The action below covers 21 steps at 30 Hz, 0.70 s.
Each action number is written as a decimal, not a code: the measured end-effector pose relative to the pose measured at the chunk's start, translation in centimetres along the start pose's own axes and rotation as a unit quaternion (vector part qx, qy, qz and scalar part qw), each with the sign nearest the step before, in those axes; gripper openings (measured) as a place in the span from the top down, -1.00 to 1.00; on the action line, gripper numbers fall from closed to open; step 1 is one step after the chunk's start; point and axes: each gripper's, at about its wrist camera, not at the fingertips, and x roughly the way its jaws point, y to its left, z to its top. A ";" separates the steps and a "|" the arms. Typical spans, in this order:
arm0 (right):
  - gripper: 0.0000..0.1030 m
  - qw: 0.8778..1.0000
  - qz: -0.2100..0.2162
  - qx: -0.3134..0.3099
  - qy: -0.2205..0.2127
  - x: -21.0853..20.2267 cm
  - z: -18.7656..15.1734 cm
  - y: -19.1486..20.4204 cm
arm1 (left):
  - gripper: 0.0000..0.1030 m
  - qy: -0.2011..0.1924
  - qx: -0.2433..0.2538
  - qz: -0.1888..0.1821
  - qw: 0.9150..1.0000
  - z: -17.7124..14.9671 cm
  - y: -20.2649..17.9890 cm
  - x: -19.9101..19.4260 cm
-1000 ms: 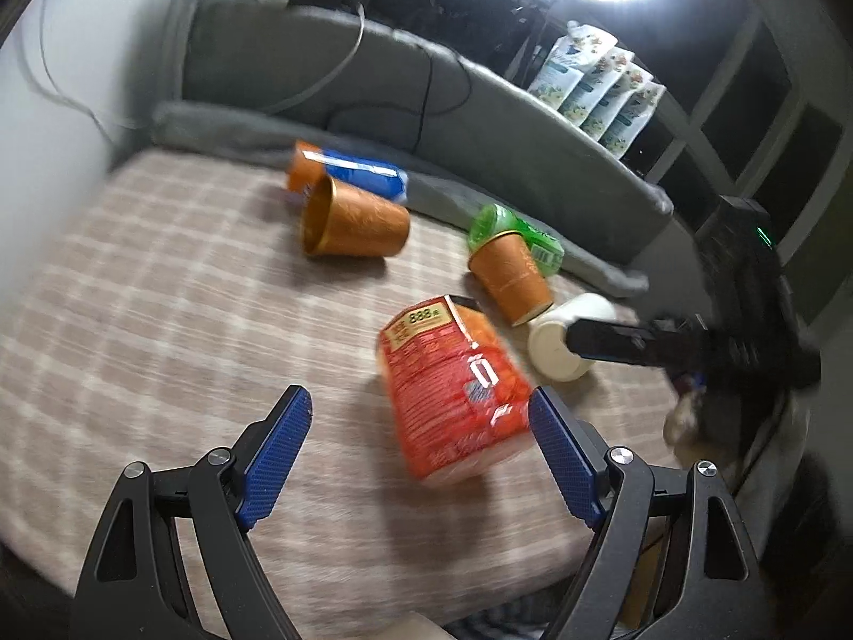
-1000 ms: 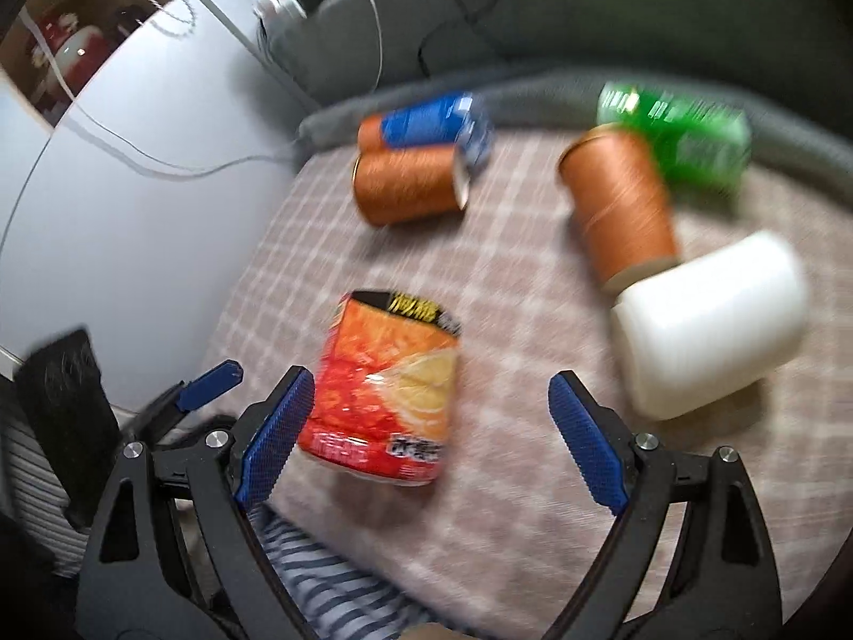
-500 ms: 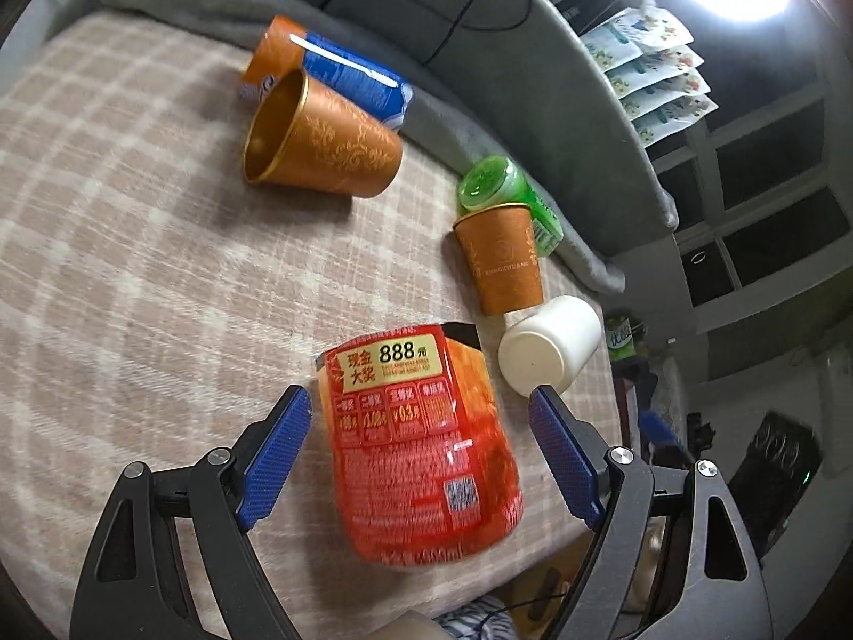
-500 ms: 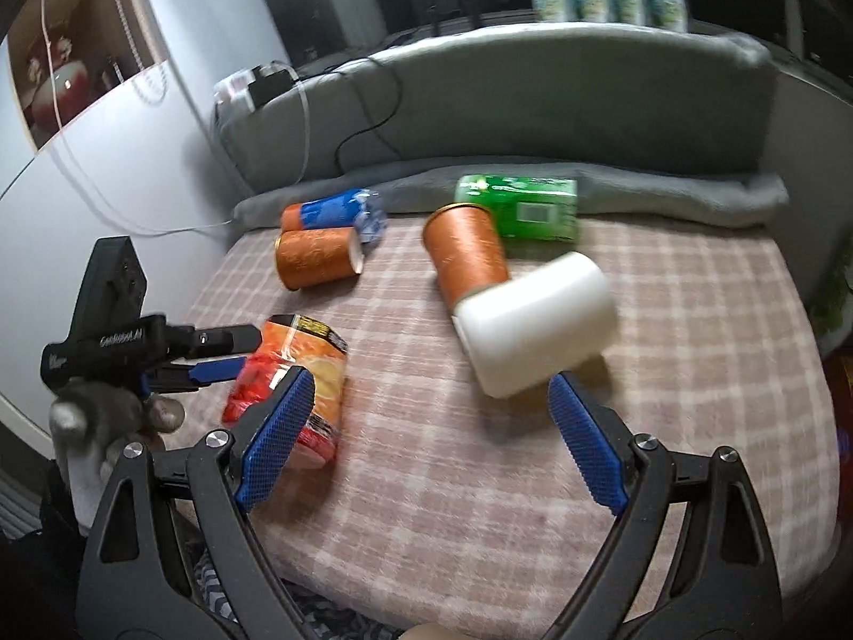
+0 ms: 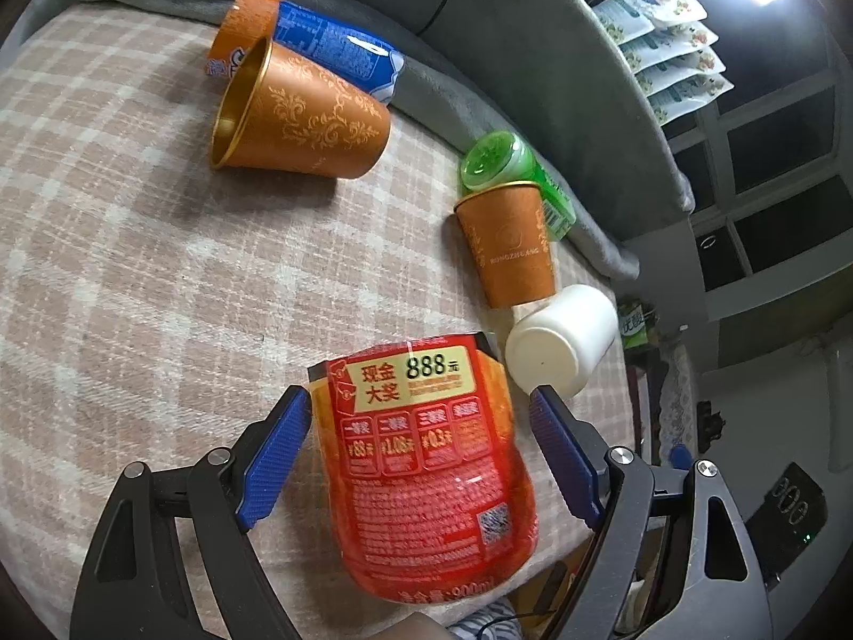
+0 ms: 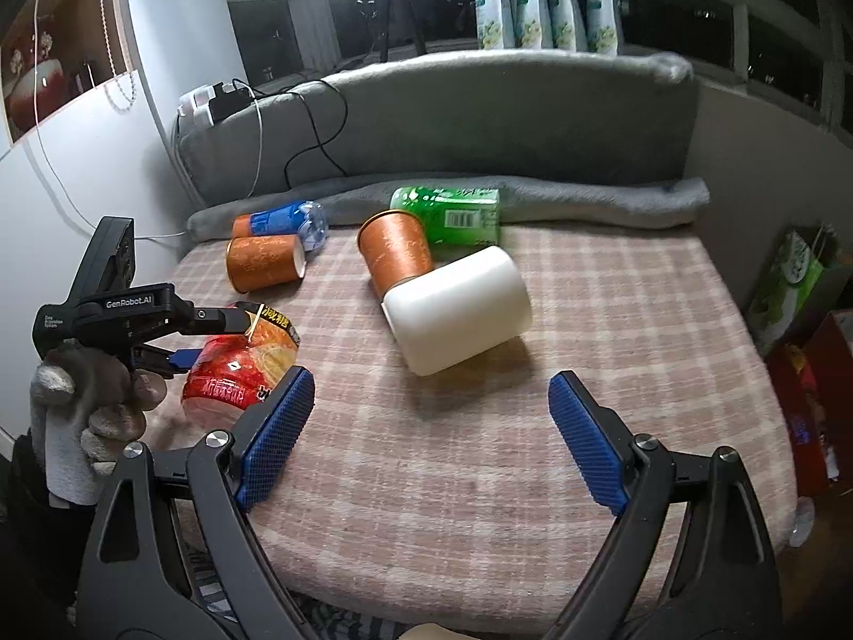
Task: Flip cup upright
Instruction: 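Lower the upright bottle onto the bed with the right tool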
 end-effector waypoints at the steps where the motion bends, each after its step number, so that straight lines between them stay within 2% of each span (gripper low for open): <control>1: -0.78 1.000 -0.002 -0.002 -0.002 -0.1 -0.1 0.1 | -0.62 0.001 0.001 0.001 1.000 0.0 0.0 0.1; 6: -0.78 1.000 -0.006 -0.002 -0.007 -0.6 -0.2 0.0 | -0.57 0.012 -0.001 0.004 1.000 0.1 0.1 1.0; 17: -0.78 1.000 -0.020 0.009 -0.015 -0.9 -0.4 -0.8 | -0.55 -0.004 0.023 0.009 1.000 0.0 -1.2 1.0; 21: -0.78 1.000 -0.023 0.012 -0.013 -0.9 -0.5 -1.1 | -0.55 -0.017 0.047 0.012 0.999 -0.2 -2.4 0.5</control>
